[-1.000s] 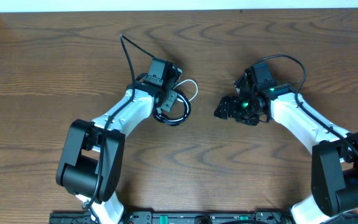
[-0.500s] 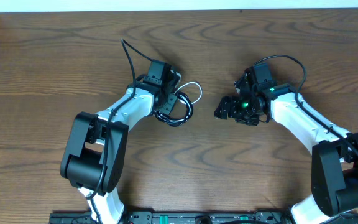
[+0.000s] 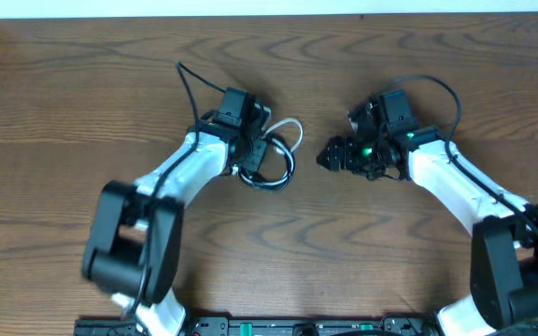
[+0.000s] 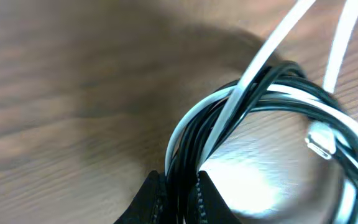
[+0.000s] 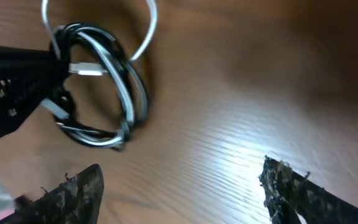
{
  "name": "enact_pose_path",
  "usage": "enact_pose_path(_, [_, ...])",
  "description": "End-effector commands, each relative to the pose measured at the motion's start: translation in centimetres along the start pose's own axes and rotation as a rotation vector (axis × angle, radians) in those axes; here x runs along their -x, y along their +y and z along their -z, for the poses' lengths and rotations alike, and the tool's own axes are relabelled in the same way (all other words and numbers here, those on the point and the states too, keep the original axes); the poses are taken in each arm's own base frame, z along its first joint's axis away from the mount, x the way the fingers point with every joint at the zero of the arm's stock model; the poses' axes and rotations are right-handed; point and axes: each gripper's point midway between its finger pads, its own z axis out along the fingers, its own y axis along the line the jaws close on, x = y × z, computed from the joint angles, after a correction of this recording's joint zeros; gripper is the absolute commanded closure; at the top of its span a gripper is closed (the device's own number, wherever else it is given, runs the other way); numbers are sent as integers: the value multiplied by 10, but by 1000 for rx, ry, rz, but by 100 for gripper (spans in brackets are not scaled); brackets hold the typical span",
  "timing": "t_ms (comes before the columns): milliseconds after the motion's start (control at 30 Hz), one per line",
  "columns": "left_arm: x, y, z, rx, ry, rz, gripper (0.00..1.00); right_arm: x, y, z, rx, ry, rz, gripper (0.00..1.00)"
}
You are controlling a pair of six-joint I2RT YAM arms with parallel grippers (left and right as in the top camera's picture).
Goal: Untangle cables
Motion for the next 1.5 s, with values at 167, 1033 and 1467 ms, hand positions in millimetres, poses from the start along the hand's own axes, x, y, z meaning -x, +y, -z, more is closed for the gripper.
enact_pose_path(167, [57,-66,151,-341,-354,44,93,31,73,66,173,-217,219,18])
enact_pose_path(1033, [49,-121,184,-720,-325,12,93,17,-67,55,-458,-234,-272,38])
enact_pose_path(1467, [57,-103,186,-660,-372,32,93,-1,-126,89,-572,-137,-320,37])
